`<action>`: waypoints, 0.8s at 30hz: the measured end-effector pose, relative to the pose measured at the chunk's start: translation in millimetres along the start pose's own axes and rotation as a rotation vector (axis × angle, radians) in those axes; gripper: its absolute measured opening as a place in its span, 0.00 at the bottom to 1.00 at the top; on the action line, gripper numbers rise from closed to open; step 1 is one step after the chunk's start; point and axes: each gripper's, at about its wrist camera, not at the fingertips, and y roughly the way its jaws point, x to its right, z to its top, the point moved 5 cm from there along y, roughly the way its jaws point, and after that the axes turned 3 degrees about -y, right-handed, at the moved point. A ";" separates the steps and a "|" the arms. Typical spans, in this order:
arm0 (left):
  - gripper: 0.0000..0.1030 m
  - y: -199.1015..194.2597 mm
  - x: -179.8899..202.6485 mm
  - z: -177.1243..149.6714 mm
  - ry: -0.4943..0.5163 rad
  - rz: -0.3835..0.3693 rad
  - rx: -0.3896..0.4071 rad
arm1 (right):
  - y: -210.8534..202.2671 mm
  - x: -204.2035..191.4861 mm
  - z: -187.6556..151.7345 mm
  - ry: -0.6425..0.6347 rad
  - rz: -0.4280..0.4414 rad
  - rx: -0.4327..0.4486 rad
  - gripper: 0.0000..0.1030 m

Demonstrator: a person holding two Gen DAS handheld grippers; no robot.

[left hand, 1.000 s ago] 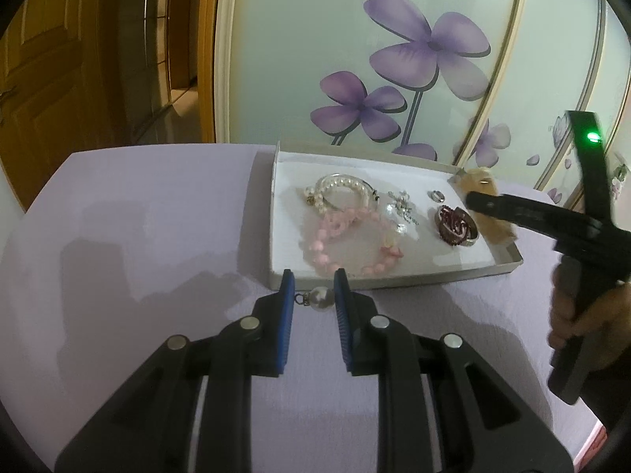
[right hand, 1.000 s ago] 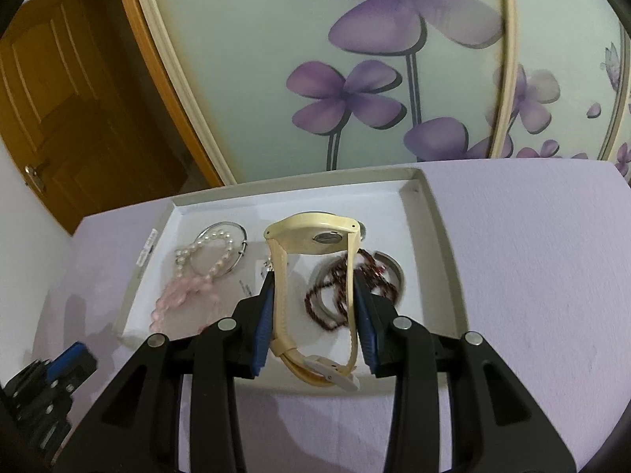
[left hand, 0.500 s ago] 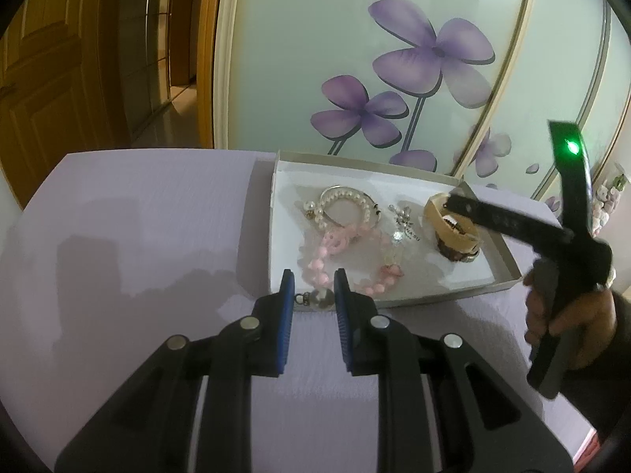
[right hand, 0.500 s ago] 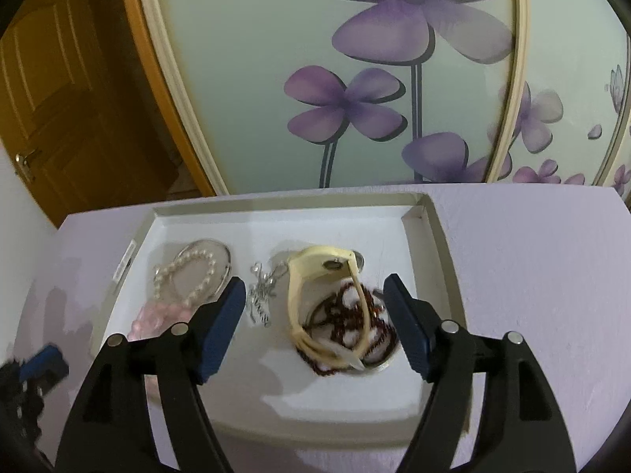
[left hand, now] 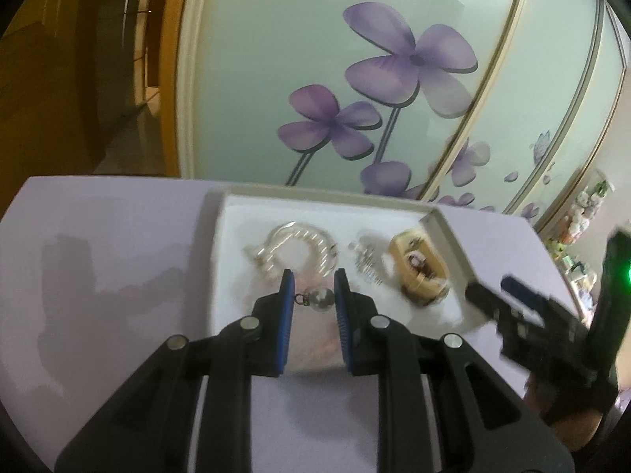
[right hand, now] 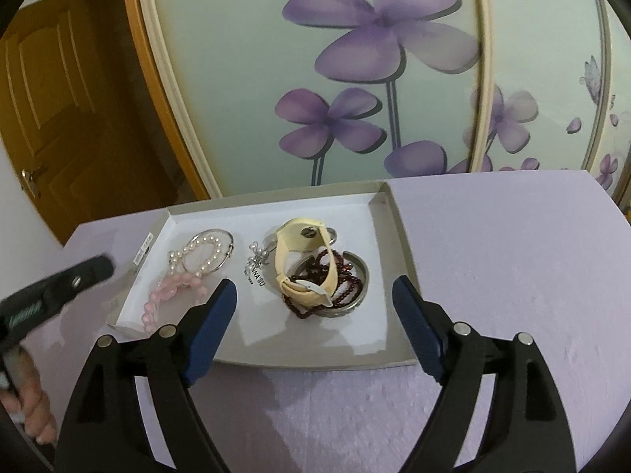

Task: Organize jewelry
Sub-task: 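Carry the watch and pearl earring into the tray and open both tools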

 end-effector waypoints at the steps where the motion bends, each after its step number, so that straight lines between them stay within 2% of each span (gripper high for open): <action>1: 0.20 4.5 2.9 4.3 0.002 -0.003 0.001 | -2.0 1.1 0.2 0.003 -0.002 0.006 0.82; 3: 0.20 16.7 11.4 14.0 0.018 -0.004 0.002 | -3.4 3.5 1.3 0.006 -0.007 0.019 0.86; 10: 0.20 55.6 27.7 24.9 0.072 -0.004 -0.023 | 1.6 10.5 -3.2 0.018 -0.022 0.019 0.86; 24: 0.20 86.2 30.9 29.1 0.113 0.012 -0.031 | 6.5 24.3 -10.4 0.046 -0.038 0.005 0.86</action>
